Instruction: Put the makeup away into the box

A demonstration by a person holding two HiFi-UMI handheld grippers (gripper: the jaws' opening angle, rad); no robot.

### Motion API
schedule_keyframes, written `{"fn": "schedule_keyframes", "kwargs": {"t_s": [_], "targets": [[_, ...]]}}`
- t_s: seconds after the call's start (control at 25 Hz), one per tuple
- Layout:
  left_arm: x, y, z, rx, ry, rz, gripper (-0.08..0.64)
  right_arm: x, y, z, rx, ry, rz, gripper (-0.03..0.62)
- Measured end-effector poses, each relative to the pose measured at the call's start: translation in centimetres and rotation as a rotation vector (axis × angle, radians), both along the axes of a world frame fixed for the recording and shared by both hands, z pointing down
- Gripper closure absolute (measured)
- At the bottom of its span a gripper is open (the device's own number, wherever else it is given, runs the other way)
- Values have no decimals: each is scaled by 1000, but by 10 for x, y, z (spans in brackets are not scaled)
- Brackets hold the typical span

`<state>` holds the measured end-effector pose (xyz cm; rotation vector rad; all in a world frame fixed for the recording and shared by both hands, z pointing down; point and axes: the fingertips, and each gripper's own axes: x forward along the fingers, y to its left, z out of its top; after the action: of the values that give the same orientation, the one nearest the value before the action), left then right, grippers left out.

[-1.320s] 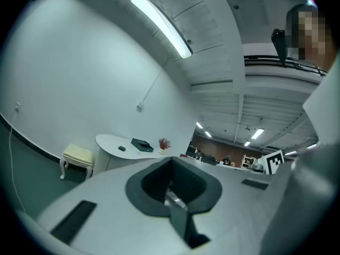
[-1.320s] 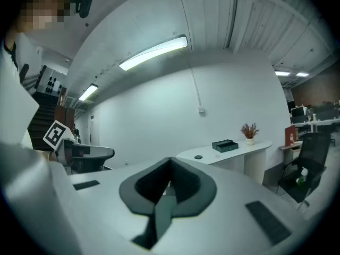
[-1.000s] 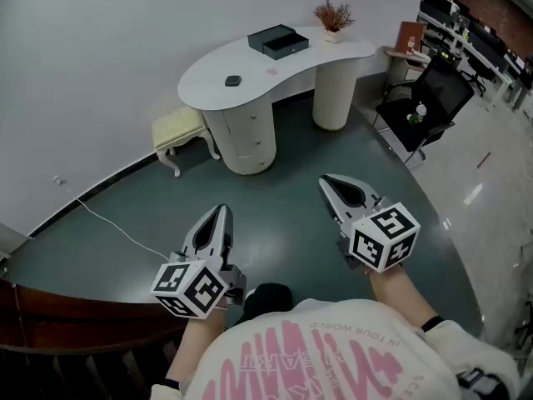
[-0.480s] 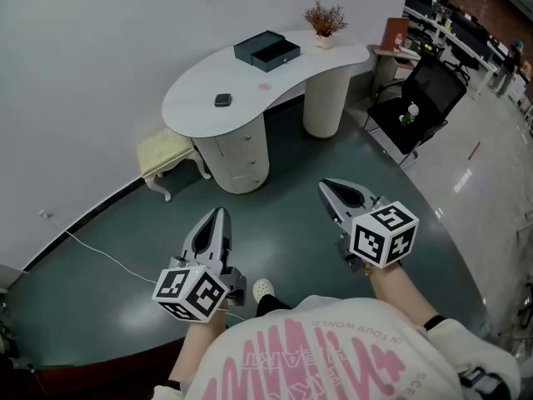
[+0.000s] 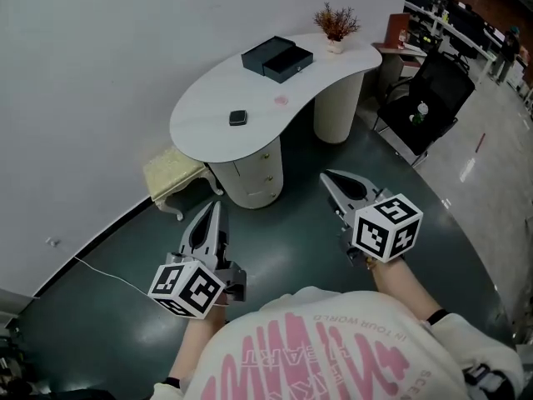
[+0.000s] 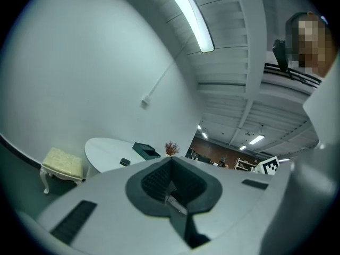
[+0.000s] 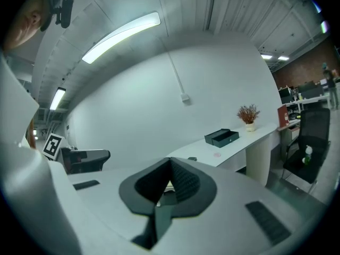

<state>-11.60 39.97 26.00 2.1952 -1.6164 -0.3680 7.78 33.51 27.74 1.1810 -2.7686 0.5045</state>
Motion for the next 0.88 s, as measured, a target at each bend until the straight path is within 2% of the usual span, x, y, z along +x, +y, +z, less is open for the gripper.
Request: {"fn": "schedule_keyframes", "kwargs": {"t_s": [0.28, 0.6, 0.88], "targets": [[-29, -34, 20, -17, 6, 52, 558, -27, -38, 32, -63, -26, 53, 592], [-42, -51, 55, -101, 61, 62, 558, -38, -38, 80, -175, 73, 66, 592], [-49, -67, 64, -98, 46, 67, 558, -53, -61, 95, -197, 116, 24, 592]]}}
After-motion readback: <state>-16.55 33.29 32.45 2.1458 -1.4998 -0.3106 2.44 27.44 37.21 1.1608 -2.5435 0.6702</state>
